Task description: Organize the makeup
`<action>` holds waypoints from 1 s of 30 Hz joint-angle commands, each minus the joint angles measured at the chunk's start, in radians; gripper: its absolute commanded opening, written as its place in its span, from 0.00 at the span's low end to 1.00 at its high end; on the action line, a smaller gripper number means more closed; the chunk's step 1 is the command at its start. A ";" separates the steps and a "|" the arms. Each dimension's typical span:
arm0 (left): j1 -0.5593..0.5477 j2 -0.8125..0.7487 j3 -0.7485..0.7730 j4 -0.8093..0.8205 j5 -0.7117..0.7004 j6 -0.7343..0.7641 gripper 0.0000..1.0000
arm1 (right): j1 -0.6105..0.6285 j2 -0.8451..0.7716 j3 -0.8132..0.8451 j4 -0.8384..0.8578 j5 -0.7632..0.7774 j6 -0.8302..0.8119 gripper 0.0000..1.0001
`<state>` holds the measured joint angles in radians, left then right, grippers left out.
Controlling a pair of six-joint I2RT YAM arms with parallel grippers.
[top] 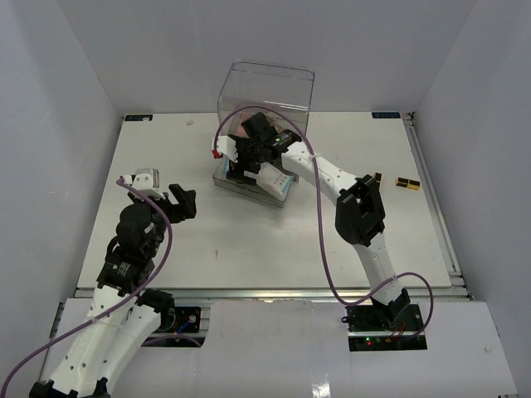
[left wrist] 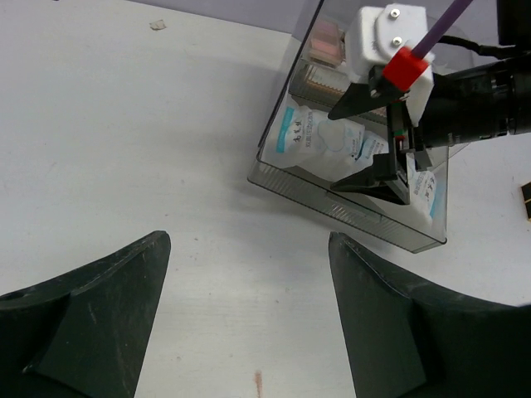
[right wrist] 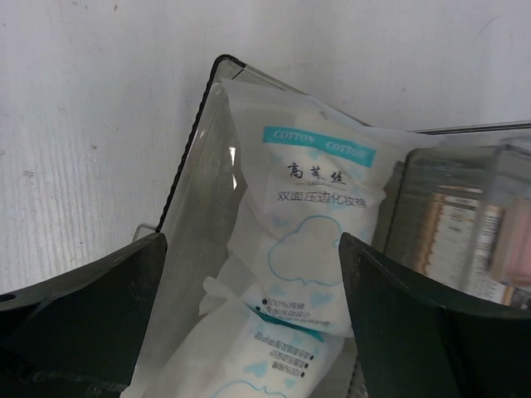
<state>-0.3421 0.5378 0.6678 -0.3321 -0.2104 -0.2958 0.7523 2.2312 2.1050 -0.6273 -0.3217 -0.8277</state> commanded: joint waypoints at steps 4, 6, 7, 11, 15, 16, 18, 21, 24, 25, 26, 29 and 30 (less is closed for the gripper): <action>0.005 -0.034 -0.009 -0.014 -0.033 0.004 0.89 | 0.013 0.009 0.007 0.088 0.115 0.025 0.93; 0.005 -0.036 -0.010 -0.012 -0.032 0.004 0.89 | 0.015 0.011 -0.003 0.114 0.124 0.045 0.96; 0.005 -0.040 -0.008 -0.013 -0.032 0.004 0.89 | 0.015 0.010 -0.005 0.124 0.125 0.055 0.97; 0.004 -0.049 -0.009 -0.010 -0.033 0.006 0.89 | 0.015 -0.022 -0.032 0.168 0.108 0.103 0.99; 0.004 -0.055 -0.011 -0.006 -0.028 0.006 0.90 | 0.013 -0.057 -0.082 0.229 0.129 0.126 0.93; 0.003 -0.053 -0.011 -0.005 -0.026 0.006 0.90 | 0.013 -0.049 -0.079 0.230 0.148 0.125 0.91; 0.005 -0.052 -0.011 -0.005 -0.024 0.007 0.90 | 0.013 -0.035 -0.079 0.229 0.177 0.125 0.84; 0.003 -0.053 -0.011 -0.002 -0.023 0.007 0.90 | 0.013 -0.016 -0.092 0.227 0.205 0.125 0.81; 0.005 -0.053 -0.013 -0.004 -0.021 0.007 0.90 | 0.013 -0.011 -0.102 0.229 0.231 0.127 0.81; 0.005 -0.051 -0.012 -0.003 -0.020 0.007 0.90 | 0.012 -0.009 -0.104 0.229 0.240 0.126 0.81; 0.005 -0.050 -0.011 -0.002 -0.020 0.007 0.90 | 0.011 -0.006 -0.106 0.228 0.249 0.125 0.81; 0.005 -0.051 -0.013 -0.002 -0.020 0.009 0.90 | 0.009 -0.001 -0.112 0.227 0.257 0.122 0.81; 0.005 -0.051 -0.012 -0.001 -0.020 0.008 0.90 | 0.009 0.002 -0.114 0.227 0.263 0.122 0.79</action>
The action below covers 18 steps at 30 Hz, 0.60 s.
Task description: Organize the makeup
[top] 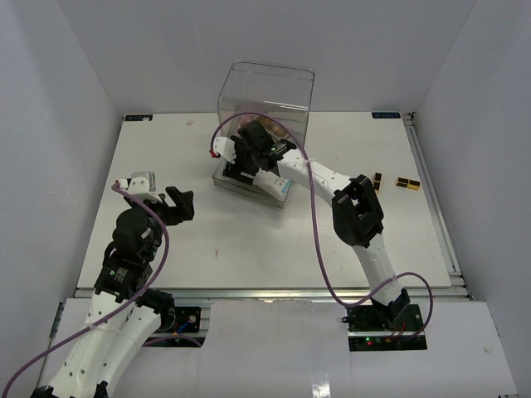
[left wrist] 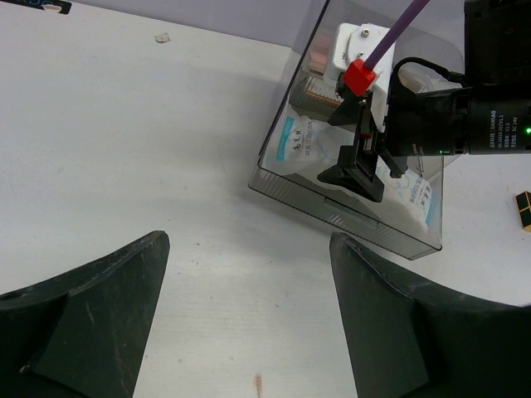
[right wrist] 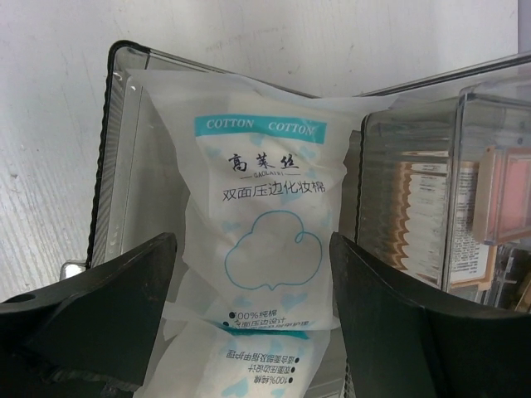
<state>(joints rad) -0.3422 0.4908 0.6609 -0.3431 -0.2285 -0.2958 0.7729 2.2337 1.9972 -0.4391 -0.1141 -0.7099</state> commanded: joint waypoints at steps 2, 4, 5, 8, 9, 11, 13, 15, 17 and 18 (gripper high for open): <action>0.005 -0.005 -0.004 0.009 -0.003 0.007 0.90 | -0.012 0.006 -0.007 0.039 0.065 0.008 0.73; 0.005 -0.006 -0.004 0.009 -0.003 0.007 0.90 | -0.012 0.009 -0.005 0.039 0.073 0.018 0.65; 0.005 -0.007 -0.004 0.010 -0.003 0.007 0.90 | -0.011 0.010 -0.004 0.039 0.077 0.025 0.61; 0.004 -0.008 -0.004 0.009 -0.003 0.007 0.90 | -0.012 0.010 -0.004 0.039 0.088 0.042 0.46; 0.004 -0.009 -0.004 0.009 -0.003 0.007 0.90 | -0.012 0.009 -0.005 0.039 0.092 0.046 0.44; 0.004 -0.010 -0.005 0.009 -0.004 0.007 0.90 | -0.012 0.010 -0.006 0.034 0.095 0.053 0.38; 0.003 -0.011 -0.006 0.009 -0.005 0.006 0.90 | -0.012 0.009 -0.004 0.030 0.094 0.064 0.31; 0.005 -0.013 -0.006 0.009 -0.005 0.007 0.90 | -0.012 0.008 0.001 0.020 0.079 0.082 0.24; 0.005 -0.014 -0.007 0.009 -0.005 0.007 0.90 | -0.012 0.006 0.015 -0.004 0.062 0.118 0.16; 0.005 -0.015 -0.006 0.009 -0.005 0.006 0.90 | -0.012 0.006 0.025 -0.014 0.054 0.143 0.12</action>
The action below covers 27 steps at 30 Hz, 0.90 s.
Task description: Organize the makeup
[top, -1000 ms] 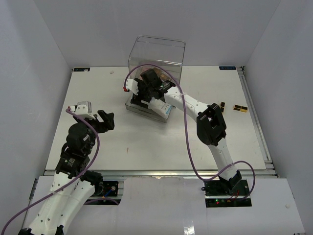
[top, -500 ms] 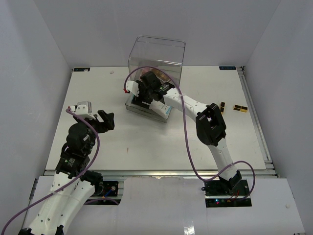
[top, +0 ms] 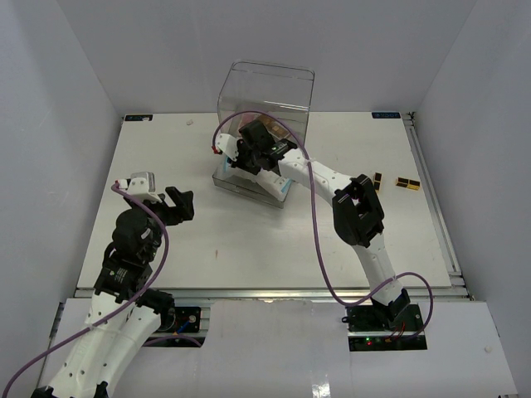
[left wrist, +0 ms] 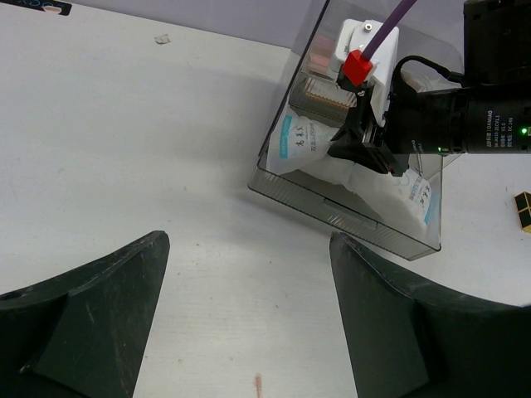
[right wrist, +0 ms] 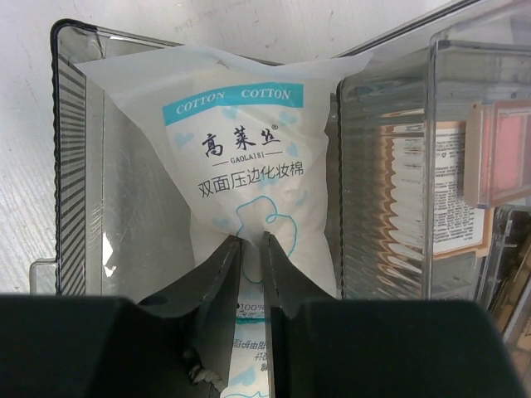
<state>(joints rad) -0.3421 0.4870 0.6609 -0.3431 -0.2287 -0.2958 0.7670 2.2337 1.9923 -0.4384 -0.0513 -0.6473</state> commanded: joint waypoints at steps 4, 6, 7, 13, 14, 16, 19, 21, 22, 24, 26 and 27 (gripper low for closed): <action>0.005 -0.012 -0.007 0.009 -0.004 0.006 0.90 | -0.006 0.002 0.071 -0.065 -0.056 0.192 0.08; 0.005 -0.013 -0.006 0.009 -0.004 0.006 0.90 | -0.006 -0.003 0.083 -0.086 -0.072 0.243 0.08; 0.005 -0.012 -0.006 0.010 -0.004 0.006 0.90 | -0.006 -0.006 0.086 -0.093 -0.080 0.272 0.08; 0.005 -0.011 -0.007 0.012 -0.005 0.004 0.90 | -0.006 0.002 0.117 -0.134 -0.106 0.401 0.08; 0.005 -0.011 -0.007 0.012 -0.006 0.004 0.90 | -0.006 0.004 0.120 -0.138 -0.108 0.413 0.08; 0.005 -0.013 -0.009 0.012 -0.006 0.004 0.90 | -0.006 0.003 0.120 -0.138 -0.098 0.460 0.08; 0.005 -0.014 -0.009 0.011 -0.008 0.004 0.90 | -0.008 -0.004 0.114 -0.133 -0.064 0.535 0.08; 0.005 -0.014 -0.007 0.012 -0.009 0.004 0.90 | -0.009 -0.013 0.098 -0.123 -0.076 0.538 0.08; 0.005 -0.015 -0.008 0.011 -0.009 0.004 0.90 | -0.008 -0.021 0.089 -0.116 -0.077 0.529 0.08; 0.005 -0.016 -0.009 0.011 -0.009 0.004 0.90 | -0.005 -0.039 0.073 -0.099 -0.072 0.492 0.08; 0.005 -0.019 -0.007 0.010 -0.012 0.004 0.90 | -0.006 -0.063 0.043 -0.054 -0.064 0.447 0.08; 0.005 -0.019 -0.007 0.010 -0.013 0.004 0.90 | -0.004 -0.081 0.026 -0.042 -0.063 0.422 0.08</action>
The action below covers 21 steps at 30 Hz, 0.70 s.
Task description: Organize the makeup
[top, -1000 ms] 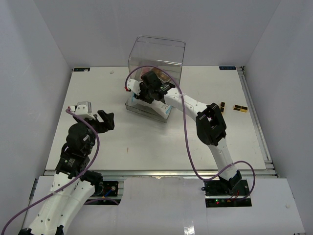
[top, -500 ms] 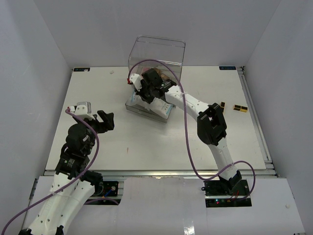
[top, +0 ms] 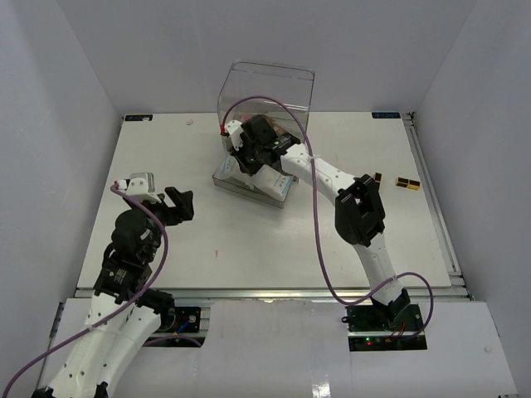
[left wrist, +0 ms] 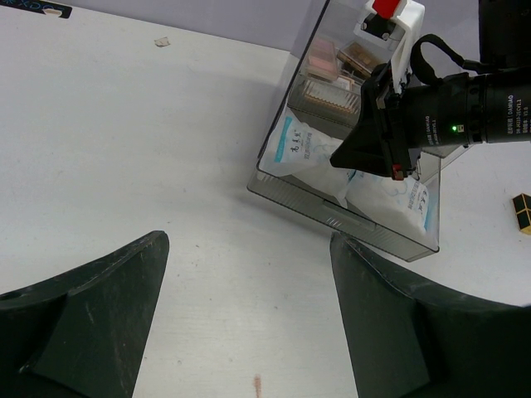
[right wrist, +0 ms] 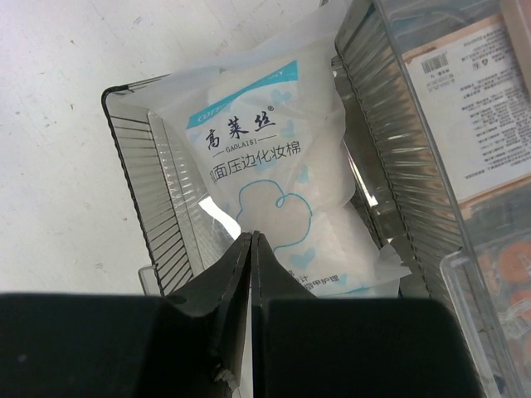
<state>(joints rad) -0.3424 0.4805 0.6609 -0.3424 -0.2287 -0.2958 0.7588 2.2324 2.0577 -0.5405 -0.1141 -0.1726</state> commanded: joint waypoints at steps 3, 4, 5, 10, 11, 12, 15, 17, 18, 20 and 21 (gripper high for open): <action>0.005 -0.015 -0.009 0.011 -0.014 0.004 0.90 | 0.009 -0.124 -0.073 0.103 -0.001 -0.125 0.08; 0.004 -0.015 -0.010 0.011 -0.015 0.004 0.90 | 0.011 -0.134 -0.078 0.113 -0.003 -0.138 0.08; 0.004 -0.014 -0.010 0.011 -0.015 0.004 0.90 | 0.013 -0.142 -0.082 0.123 -0.005 -0.152 0.08; 0.005 -0.014 -0.009 0.012 -0.019 0.004 0.90 | 0.024 -0.147 -0.075 0.169 -0.008 -0.220 0.10; 0.005 -0.016 -0.009 0.011 -0.020 0.004 0.90 | 0.026 -0.143 -0.065 0.174 -0.008 -0.231 0.11; 0.005 -0.016 -0.009 0.011 -0.022 0.004 0.90 | 0.029 -0.131 -0.048 0.178 -0.014 -0.244 0.13; 0.005 -0.016 -0.009 0.011 -0.027 0.004 0.90 | 0.034 -0.086 -0.005 0.187 -0.033 -0.286 0.15; 0.005 -0.014 -0.009 0.008 -0.030 0.004 0.90 | 0.037 -0.058 0.014 0.198 -0.033 -0.303 0.14; 0.005 -0.015 -0.009 0.008 -0.032 0.005 0.90 | 0.038 -0.044 0.026 0.210 -0.030 -0.309 0.14; 0.005 -0.015 -0.010 0.006 -0.034 0.006 0.90 | 0.038 -0.009 0.047 0.225 -0.024 -0.318 0.14; 0.005 -0.015 -0.010 0.006 -0.035 0.006 0.90 | 0.038 0.003 0.052 0.235 -0.020 -0.321 0.13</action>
<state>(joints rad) -0.3424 0.4721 0.6609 -0.3367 -0.2456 -0.2958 0.7909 2.1752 2.0479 -0.3796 -0.1329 -0.4444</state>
